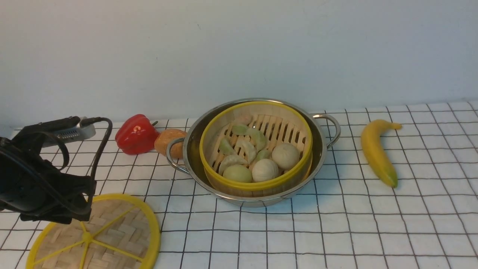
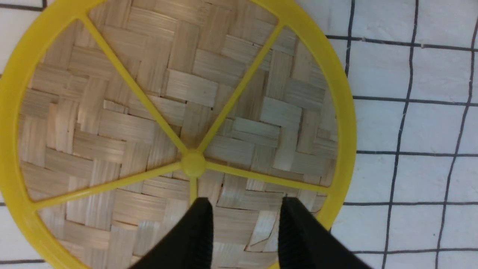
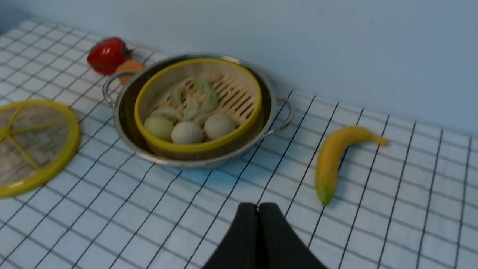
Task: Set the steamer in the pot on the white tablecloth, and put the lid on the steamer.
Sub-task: 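Grasp the bamboo steamer lid lying on the table by its centre knob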
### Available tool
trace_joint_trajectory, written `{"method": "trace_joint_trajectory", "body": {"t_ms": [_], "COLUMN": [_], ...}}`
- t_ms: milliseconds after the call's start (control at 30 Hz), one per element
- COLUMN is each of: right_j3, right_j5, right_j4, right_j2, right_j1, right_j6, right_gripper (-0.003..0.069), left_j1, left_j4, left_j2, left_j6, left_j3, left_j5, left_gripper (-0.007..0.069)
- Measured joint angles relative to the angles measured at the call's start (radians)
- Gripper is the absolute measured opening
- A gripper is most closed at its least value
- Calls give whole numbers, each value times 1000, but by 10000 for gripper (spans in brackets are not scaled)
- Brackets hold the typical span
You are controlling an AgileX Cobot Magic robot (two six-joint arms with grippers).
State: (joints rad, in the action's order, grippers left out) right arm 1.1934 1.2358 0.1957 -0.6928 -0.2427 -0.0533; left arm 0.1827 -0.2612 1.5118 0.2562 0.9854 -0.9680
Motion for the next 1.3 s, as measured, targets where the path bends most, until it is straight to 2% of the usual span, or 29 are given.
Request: {"method": "trace_joint_trajectory", "body": {"t_ms": [100, 467, 800, 1300], "right_j3": [-111, -145, -146, -146], "right_j5": [-15, -134, -138, -138], "right_j4": [61, 220, 252, 259], "right_j2": [49, 70, 70, 70], "right_j1": [0, 0, 0, 0], "right_j6": [-2, -87, -105, -109], "right_gripper": [-10, -8, -6, 0], "left_j1": [0, 0, 0, -1], "left_j4": [10, 19, 63, 64], "left_j2": [24, 136, 164, 164], "left_j6": [-10, -12, -41, -51], "left_j3": [0, 0, 1, 2], "left_j5": [20, 60, 86, 111], "left_gripper": [243, 243, 243, 243]}}
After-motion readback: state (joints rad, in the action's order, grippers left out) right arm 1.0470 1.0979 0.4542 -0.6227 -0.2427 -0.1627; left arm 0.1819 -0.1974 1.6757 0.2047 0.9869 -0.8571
